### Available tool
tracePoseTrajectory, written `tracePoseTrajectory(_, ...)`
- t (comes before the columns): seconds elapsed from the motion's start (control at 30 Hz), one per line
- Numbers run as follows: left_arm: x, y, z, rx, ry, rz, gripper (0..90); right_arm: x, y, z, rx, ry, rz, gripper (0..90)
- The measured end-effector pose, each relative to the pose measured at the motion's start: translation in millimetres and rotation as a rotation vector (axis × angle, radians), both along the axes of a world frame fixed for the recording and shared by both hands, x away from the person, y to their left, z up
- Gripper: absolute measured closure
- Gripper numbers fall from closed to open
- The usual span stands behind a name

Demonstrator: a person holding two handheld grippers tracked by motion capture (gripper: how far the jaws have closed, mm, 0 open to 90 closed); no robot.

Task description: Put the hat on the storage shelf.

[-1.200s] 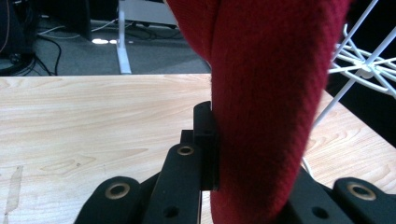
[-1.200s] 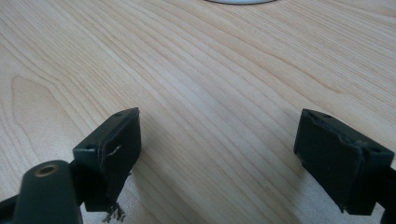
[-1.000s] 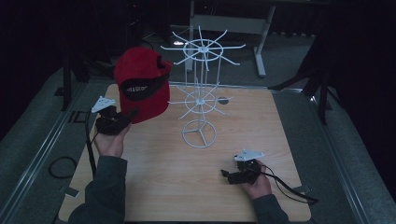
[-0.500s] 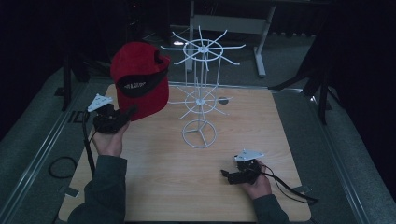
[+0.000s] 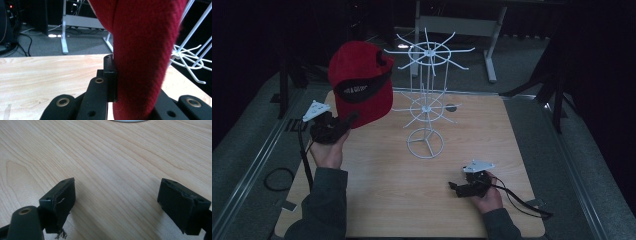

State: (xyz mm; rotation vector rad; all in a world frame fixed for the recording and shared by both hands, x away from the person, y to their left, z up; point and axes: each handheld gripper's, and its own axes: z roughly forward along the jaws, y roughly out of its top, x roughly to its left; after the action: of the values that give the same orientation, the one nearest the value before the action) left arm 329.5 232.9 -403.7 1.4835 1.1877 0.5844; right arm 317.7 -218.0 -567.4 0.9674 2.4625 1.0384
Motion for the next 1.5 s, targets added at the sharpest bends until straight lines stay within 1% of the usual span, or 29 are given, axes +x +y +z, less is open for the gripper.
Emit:
tracePoseTrajectory(0.47, -4.5, -0.4, 3.7, -0.020, -0.041, -0.006, 85.6, 0.0, 0.0, 0.0, 0.000, -0.001, -0.001, 14.7)
tracePoseTrajectory(0.9, -7.5, -0.2, 8.4, -0.046, -0.067, -0.004, 85.6, 0.0, 0.0, 0.0, 0.000, 0.000, -0.001, 14.7)
tracePoseTrajectory(1.1, -9.6, -0.8, 11.3, -0.047, -0.080, -0.006, 85.6, -0.1, 0.0, 0.0, 0.000, 0.000, -0.001, 14.7)
tracePoseTrajectory(1.33, -11.5, -3.7, 11.7, -0.044, -0.100, -0.021, 85.6, -0.1, 0.0, 0.1, -0.001, 0.000, -0.001, 14.7)
tracePoseTrajectory(1.5, -11.9, -4.2, 11.7, -0.049, -0.103, -0.024, 85.6, 0.0, 0.0, 0.0, -0.001, 0.000, 0.000, 14.7)
